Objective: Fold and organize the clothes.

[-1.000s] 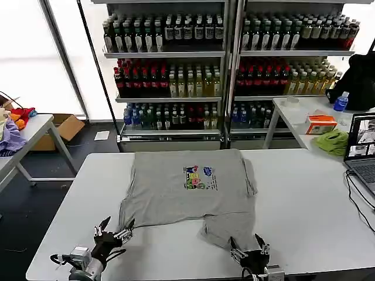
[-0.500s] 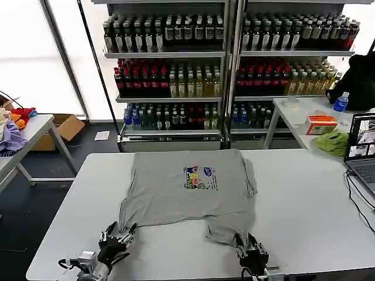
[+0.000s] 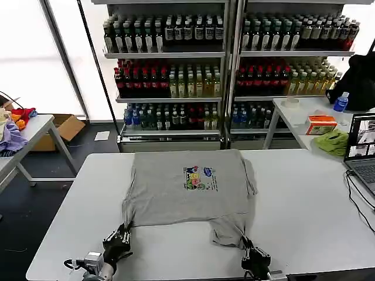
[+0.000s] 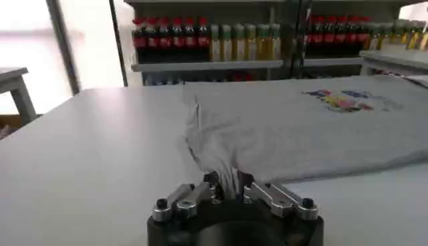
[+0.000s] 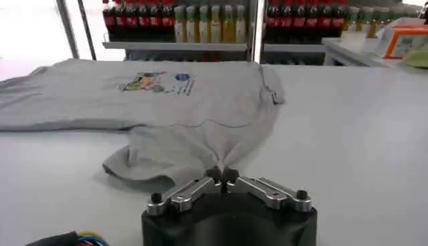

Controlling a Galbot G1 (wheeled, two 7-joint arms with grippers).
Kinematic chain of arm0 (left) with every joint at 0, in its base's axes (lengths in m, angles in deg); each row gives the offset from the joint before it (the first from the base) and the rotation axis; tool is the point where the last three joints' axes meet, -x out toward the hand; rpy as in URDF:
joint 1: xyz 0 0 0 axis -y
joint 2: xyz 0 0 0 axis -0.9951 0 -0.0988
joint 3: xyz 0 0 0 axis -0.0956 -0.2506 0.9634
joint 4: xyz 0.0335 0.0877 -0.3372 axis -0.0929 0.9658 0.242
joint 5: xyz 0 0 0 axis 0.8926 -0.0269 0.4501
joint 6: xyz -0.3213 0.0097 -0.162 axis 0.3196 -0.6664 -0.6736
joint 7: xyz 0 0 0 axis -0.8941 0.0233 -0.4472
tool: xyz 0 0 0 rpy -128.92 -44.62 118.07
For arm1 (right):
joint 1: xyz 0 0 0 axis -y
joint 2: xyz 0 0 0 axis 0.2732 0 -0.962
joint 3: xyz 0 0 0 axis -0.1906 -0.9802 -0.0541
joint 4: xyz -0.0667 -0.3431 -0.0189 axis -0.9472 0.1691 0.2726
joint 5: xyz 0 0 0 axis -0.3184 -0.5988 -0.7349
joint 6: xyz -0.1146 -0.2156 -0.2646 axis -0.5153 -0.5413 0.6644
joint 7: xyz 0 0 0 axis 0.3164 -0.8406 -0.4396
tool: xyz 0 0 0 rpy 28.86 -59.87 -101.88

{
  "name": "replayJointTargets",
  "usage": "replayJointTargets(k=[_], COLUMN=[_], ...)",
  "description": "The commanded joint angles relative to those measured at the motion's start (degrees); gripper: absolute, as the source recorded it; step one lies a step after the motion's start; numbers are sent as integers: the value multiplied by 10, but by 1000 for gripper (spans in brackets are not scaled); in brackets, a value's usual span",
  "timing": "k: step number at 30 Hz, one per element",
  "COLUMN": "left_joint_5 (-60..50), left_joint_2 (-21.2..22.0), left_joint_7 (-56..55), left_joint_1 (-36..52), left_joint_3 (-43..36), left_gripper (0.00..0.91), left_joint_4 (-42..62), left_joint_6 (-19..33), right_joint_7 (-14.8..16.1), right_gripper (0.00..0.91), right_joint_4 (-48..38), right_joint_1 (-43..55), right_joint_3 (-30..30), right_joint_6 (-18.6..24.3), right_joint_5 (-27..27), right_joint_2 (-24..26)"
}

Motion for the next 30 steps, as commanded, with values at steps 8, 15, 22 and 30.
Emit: replayJointTargets(k=[8,15,22,30], left_joint_5=[5,2,-11,-4], left_joint_2=[-3,0,3,-11], left_joint_7=[-9,-10,-13,-6], left_joint_1=[-31,-91,-153,-146], left_joint_3=[21,47,64,58], left_gripper=[10,10,10,10], left_joint_4=[-66,-137,-183,-201], left_joint_6=[-11,-19,-32,-37], right_joint_7=[12,11,17,23], right_gripper=[0,0,0,0], right_joint_4=[61,112,153,149], right_joint_1=[-56,-139,-199,-160], right_joint_3=[10,35,49,43], right_joint_6=[7,11,14,35], right_joint_5=[2,9,17,52], right_joint_2=[12,26,28,20])
